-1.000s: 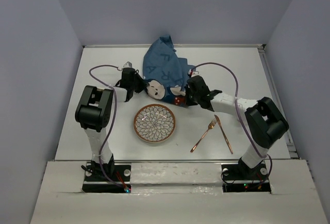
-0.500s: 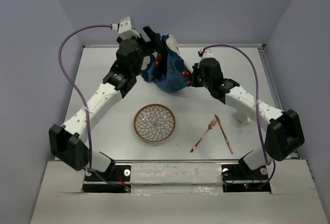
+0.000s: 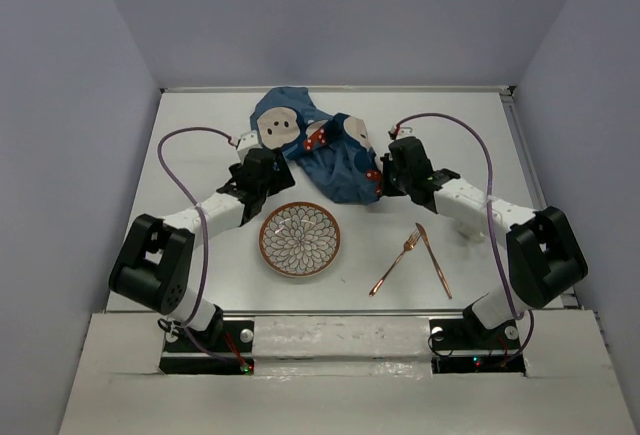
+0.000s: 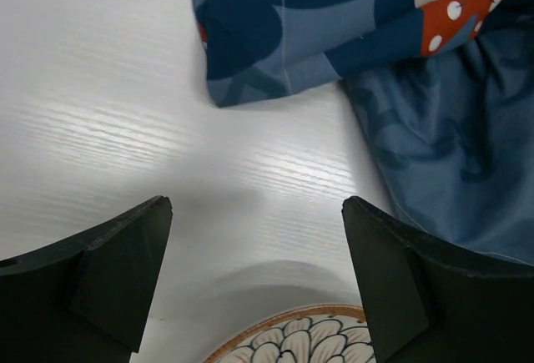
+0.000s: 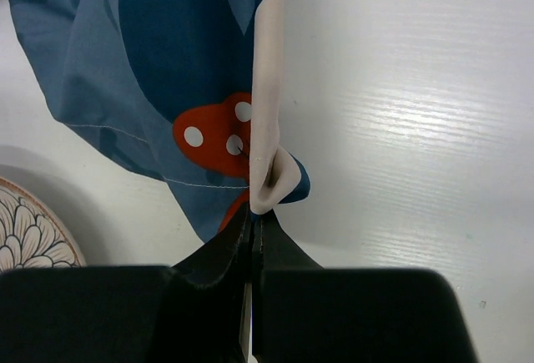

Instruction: Set the dinner table for one person

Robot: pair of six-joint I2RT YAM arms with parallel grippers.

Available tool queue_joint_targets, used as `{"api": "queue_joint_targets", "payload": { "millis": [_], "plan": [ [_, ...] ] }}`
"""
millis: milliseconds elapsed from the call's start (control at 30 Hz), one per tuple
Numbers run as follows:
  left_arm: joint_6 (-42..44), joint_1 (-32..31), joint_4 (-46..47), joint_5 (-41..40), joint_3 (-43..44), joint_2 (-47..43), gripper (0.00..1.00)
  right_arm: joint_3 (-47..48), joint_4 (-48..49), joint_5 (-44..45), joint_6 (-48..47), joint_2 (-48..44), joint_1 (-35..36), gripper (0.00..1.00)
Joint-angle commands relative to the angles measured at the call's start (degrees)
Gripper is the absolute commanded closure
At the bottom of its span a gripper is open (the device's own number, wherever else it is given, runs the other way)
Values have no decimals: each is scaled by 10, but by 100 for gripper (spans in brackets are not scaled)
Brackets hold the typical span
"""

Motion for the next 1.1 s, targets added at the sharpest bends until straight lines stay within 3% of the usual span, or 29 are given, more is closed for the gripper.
{"api": "queue_joint_targets", "payload": {
  "millis": [0,167,467,667,1000,1067],
  "plan": [
    [-86,-1,101,58,-18,3,6,-1,23,5,3,-19,-3,100],
    [-211,14,165,70,-61,18,6,-37,43,10,10,-32,-3,100],
    [-399,34,214,18,-56,61,4,-64,59,2,9,-49,-3,100],
    [-484,46,241,21,-51,105,5,-73,68,-13,5,-53,-3,100],
    [-549,71,245,9,-16,164,17,-81,79,-26,4,-64,-3,100],
    [-553,76,246,11,-8,177,27,-81,82,-27,3,-64,-3,100]
  ]
}}
